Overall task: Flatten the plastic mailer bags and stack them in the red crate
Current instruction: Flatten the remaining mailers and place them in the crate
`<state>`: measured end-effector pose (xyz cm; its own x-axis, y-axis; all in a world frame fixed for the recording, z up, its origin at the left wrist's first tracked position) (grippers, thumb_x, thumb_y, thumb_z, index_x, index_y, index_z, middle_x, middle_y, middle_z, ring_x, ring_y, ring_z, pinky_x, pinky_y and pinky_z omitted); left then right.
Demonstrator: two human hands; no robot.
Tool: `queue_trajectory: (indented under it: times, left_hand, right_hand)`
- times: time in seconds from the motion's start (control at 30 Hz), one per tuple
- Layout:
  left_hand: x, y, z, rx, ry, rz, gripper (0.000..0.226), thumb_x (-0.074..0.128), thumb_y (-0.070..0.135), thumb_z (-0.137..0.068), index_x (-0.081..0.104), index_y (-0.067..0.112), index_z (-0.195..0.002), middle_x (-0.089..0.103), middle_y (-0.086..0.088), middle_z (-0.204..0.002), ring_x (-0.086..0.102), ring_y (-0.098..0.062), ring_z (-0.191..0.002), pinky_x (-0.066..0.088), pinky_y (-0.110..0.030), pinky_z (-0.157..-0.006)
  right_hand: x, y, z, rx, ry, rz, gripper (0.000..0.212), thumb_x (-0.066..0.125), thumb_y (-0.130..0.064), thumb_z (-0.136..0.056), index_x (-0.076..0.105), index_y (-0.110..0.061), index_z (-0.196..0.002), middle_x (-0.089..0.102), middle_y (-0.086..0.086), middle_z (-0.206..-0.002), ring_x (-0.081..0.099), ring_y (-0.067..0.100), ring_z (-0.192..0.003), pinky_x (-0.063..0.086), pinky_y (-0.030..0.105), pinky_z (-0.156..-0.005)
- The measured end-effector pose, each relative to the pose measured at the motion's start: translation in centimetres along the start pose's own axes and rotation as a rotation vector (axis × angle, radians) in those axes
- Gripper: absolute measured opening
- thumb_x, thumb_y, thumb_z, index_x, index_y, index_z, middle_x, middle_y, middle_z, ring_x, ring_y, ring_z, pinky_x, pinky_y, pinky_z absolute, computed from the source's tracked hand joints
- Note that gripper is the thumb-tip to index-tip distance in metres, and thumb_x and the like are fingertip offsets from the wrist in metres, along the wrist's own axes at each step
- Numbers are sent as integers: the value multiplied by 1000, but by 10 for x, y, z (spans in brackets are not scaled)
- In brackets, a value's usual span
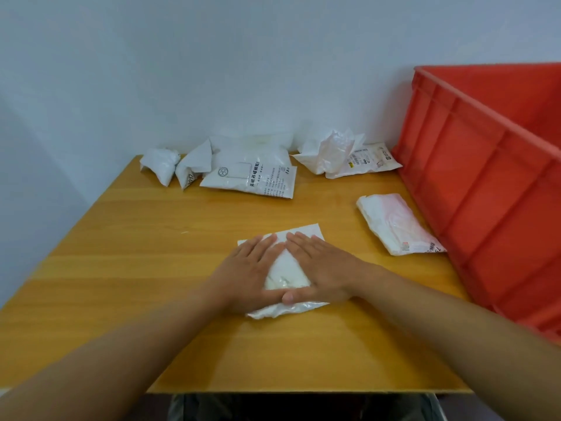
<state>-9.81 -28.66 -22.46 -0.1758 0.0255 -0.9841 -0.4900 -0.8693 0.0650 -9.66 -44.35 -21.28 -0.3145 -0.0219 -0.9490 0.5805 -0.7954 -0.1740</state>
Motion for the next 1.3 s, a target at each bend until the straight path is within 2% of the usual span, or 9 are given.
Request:
queue_trajectory:
  times: [0.23,0.4,0.5,0.6,0.67,0.73,1.0,1.13,1.3]
  left_hand:
    - [-23,16,10,-110,-20,-9,108,17,90,-71,19,24,-156,20,-5,-161,24,-29,-142,24,-42,-115]
    - [-33,1,10,57,304,65,67,25,62,-85,69,16,-107,57,-3,-104,49,-23,-97,45,-41,-89]
    - [-25,1,5,129,364,138,43,37,45,-94,62,11,-85,62,-10,-124,52,-31,-120,45,-45,-100]
    - [-19,6,-4,77,210,291,46,34,38,-102,54,5,-127,34,-7,-158,22,-20,-149,21,-35,-120]
    - [-13,5,-9,4,118,360,57,31,37,-105,23,9,-154,20,-4,-163,12,-13,-151,11,-29,-122]
    - [-9,7,-11,-5,116,371,60,27,38,-106,12,12,-158,16,-3,-164,8,-11,-151,4,-23,-119]
    - [-5,11,-15,45,83,81,57,19,35,-108,4,9,-157,-1,-7,-166,-6,-14,-152,-16,-16,-110]
    - [-1,9,-17,37,79,67,59,18,37,-107,1,9,-157,-3,-8,-166,-8,-16,-152,-12,-23,-116]
    - [0,9,-18,36,75,57,59,15,38,-107,0,10,-157,-4,-7,-166,-8,-15,-152,-11,-25,-119]
  right_hand:
    - [-18,11,17,-71,79,85,96,7,-85,-77,16,-33,-158,11,-1,-166,9,16,-152,9,28,-119]
    - [-16,6,30,-103,146,19,67,12,-63,-99,37,-30,-152,23,-5,-163,21,11,-149,25,30,-119]
    - [-10,-5,24,-36,177,-153,49,33,-42,-106,40,-19,-149,22,-4,-164,11,10,-151,13,27,-122]
    - [-4,-14,13,52,204,-223,61,34,-37,-105,16,-10,-157,16,2,-165,4,14,-153,2,24,-121]
    - [2,-14,8,110,209,-209,72,27,-43,-100,1,-12,-158,5,3,-167,-2,13,-153,1,32,-124]
    - [7,-15,5,140,173,-110,73,21,-50,-101,-7,-13,-158,-9,2,-167,-12,12,-152,-3,36,-124]
    - [13,-20,0,207,171,-5,77,15,-56,-99,-6,-10,-158,-12,6,-166,-15,15,-152,-10,36,-123]
    - [16,-20,-3,205,187,14,98,-8,-64,-76,-5,-11,-158,-10,5,-167,-15,16,-152,-9,39,-123]
    - [16,-20,-3,209,223,15,97,-8,-64,-76,-5,-12,-158,-9,4,-167,-15,15,-152,-8,40,-124]
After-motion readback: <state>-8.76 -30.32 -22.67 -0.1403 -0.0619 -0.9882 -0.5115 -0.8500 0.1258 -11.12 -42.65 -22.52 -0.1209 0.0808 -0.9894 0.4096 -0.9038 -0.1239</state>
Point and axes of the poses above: each hand's wrist, its own z-axis away from the middle knuckle, its own x-axis out of the palm, y = z × x, the point moved 5 cm from there along -z, towards the middle knuckle
